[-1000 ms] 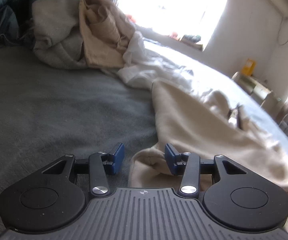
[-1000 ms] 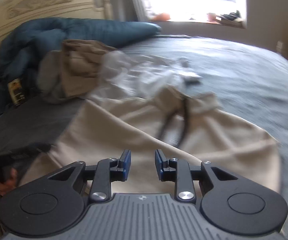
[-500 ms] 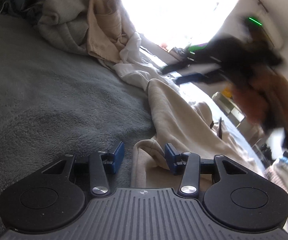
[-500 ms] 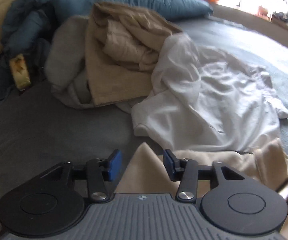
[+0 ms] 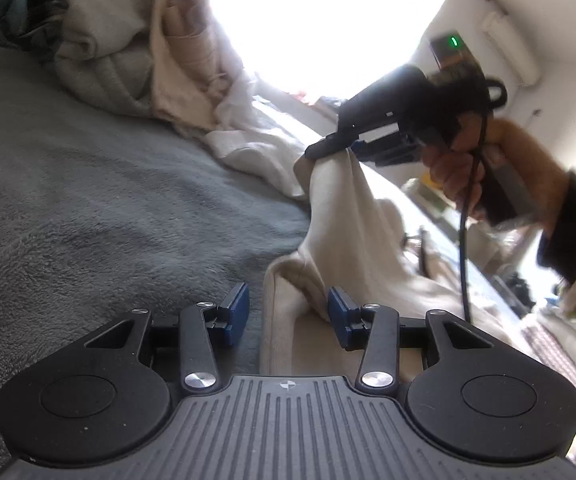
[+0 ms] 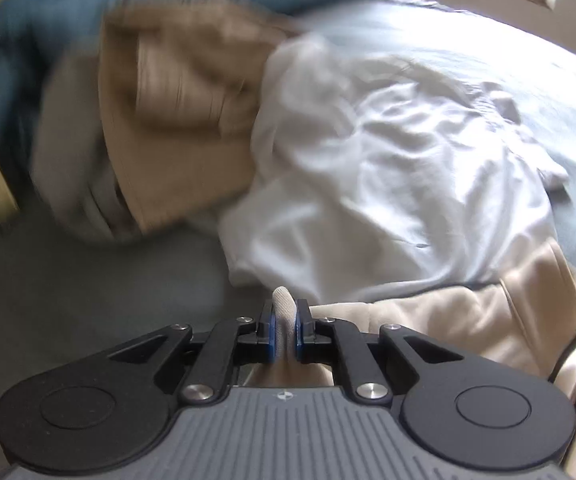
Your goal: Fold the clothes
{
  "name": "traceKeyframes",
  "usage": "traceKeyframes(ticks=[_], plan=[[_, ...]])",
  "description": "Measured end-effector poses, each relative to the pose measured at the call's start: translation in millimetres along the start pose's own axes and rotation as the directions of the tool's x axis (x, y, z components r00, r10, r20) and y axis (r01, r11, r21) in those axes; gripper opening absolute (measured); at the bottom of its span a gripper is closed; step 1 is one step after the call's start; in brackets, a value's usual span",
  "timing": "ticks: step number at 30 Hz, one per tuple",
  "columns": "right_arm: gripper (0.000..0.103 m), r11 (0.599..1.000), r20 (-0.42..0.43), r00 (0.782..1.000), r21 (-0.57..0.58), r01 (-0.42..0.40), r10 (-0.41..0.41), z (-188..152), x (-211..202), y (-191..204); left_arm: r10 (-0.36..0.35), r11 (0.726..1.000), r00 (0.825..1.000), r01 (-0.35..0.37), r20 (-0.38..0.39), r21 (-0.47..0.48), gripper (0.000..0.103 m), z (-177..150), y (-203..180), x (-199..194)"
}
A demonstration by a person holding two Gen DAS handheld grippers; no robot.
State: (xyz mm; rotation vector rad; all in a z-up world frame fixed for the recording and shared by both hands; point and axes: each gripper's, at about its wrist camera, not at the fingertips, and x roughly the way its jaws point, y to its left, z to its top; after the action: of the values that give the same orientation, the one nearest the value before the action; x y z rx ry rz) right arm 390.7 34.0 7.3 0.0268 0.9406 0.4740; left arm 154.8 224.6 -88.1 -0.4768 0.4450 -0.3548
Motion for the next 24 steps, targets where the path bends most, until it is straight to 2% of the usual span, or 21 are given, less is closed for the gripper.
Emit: traceKeyframes(ticks=[2,4,7,9,11,14,16,18,22,24], plan=[[0.009,0.999,0.047,0.998,0.034,-0.032,0.030,-8,-13,-13,-0.041,0.998,0.999,0.040,0.015,0.039,0.043,-1,-1,-8],[0.009,0.996,0.072,0.995,0.056,-0.068,0.064,-6,-22,-23,-0.056,0.995,0.998,0.057,-0.017,0.077,0.043,1,-1,-6],[0.009,0.995,0.098,0.992,0.046,-0.089,0.084,-6,-33,-28,-0.062,0.994,0.995,0.068,-0.079,0.080,0.041,8,1,6],[0.009,0.995,0.112,0.989,0.037,-0.097,0.093,-3,-37,-28,-0.052,0.997,0.994,0.057,-0.095,0.048,0.017,8,2,10],[0.009,0.994,0.122,0.988,0.026,-0.103,0.099,3,-35,-22,-0.047,0.998,0.994,0.044,-0.101,-0.038,0.007,6,4,10],[0.009,0.994,0.135,0.984,0.003,-0.114,0.112,5,-26,-14,-0.024,0.979,0.993,0.000,-0.115,-0.202,0.005,-1,11,2],[0.009,0.993,0.141,0.982,-0.015,-0.121,0.122,4,-17,-9,-0.010,0.963,0.994,-0.021,-0.112,-0.269,0.005,-5,12,-2],[0.009,0.992,0.135,0.983,-0.019,-0.124,0.125,2,-1,-5,0.011,0.955,0.994,-0.042,-0.106,-0.295,0.005,-8,11,-4],[0.009,0.994,0.096,0.990,-0.009,-0.105,0.106,-3,43,-5,0.041,0.962,0.996,-0.061,-0.082,-0.267,0.005,-15,8,-3],[0.009,0.998,0.054,0.996,-0.010,-0.070,0.070,-8,71,-6,0.038,0.964,0.997,-0.056,-0.074,-0.258,0.007,-16,9,-3]])
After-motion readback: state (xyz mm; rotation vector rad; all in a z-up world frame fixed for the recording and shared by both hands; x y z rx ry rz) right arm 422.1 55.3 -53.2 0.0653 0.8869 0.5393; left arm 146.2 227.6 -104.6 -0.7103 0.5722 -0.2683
